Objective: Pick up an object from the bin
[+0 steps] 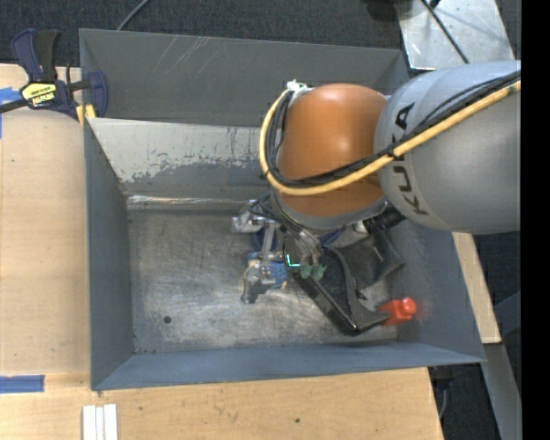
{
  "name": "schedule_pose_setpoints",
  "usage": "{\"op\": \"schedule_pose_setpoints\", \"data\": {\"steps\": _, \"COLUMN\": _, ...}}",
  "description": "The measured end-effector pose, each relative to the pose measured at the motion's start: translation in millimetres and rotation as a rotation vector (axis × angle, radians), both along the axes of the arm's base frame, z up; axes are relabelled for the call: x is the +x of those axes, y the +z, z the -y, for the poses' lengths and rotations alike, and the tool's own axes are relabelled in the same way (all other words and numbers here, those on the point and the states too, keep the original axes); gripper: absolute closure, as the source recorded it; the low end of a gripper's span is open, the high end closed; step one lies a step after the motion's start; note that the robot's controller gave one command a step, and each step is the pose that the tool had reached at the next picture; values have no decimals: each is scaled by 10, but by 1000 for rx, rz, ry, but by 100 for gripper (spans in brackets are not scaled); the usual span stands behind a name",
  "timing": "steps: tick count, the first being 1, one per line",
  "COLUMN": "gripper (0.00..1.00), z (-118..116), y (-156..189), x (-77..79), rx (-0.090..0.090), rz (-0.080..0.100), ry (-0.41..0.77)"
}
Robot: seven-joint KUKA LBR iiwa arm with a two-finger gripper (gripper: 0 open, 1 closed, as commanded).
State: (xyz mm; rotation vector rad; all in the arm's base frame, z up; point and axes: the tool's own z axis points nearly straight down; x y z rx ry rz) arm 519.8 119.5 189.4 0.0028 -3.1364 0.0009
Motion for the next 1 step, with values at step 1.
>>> {"op": "schedule_pose_setpoints", "data": {"steps": 1, "gripper": 0, "z": 741, "y": -767, "x": 348, "rx": -4, "rz": 2, "ry": -29}}
